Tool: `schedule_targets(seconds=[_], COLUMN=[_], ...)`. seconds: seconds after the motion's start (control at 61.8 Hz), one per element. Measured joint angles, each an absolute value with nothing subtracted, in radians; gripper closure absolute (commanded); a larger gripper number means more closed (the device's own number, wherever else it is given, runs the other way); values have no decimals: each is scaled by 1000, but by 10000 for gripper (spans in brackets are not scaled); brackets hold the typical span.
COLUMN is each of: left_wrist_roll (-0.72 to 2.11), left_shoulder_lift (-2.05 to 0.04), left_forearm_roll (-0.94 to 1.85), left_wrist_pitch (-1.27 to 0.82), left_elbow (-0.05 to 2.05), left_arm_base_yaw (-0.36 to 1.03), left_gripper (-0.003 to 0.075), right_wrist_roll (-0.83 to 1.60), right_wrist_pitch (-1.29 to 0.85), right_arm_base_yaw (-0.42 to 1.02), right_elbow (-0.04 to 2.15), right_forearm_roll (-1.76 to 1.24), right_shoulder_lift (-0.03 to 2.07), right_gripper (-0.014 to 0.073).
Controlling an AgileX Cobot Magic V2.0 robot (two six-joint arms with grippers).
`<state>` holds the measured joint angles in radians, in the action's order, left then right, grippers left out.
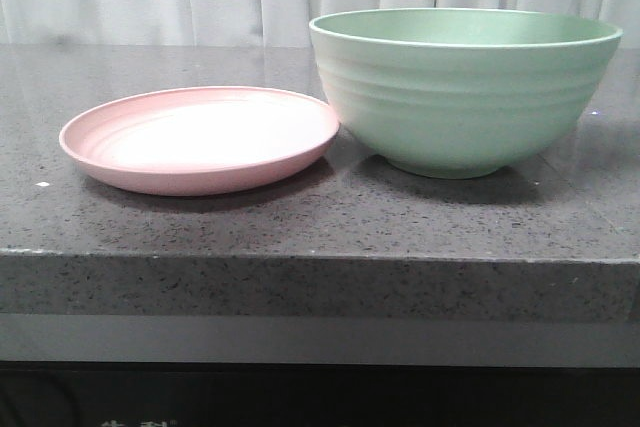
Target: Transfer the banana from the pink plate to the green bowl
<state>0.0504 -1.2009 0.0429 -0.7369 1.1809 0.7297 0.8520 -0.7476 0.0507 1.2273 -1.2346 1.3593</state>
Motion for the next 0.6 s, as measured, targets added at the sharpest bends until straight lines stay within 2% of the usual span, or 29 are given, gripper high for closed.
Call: schedule_targets(seconds=[0.113,0.21,0.34,0.598], left_wrist_roll=[48,48,48,47], left_shoulder_lift=[-1196,-1194,-1194,-1194], left_forearm_roll=[43,43,43,43], left_wrist_pitch=[-741,-743,-743,-743], left_elbow=[1181,1181,1181,1181], left_arm_base_yaw=[685,662,655,655], left_gripper=[141,142,142,142], right_wrist_roll=[852,852,850,849], right_wrist_pitch=[-766,-773,-763,-712], right_arm_base_yaw=[45,73,122,188], right_elbow=[1338,1389,1394,1401], right_forearm_roll=[-1050,-961,-848,-769], right_shoulder_lift=[1417,1485,1570,1660], right_gripper=[478,440,381,371])
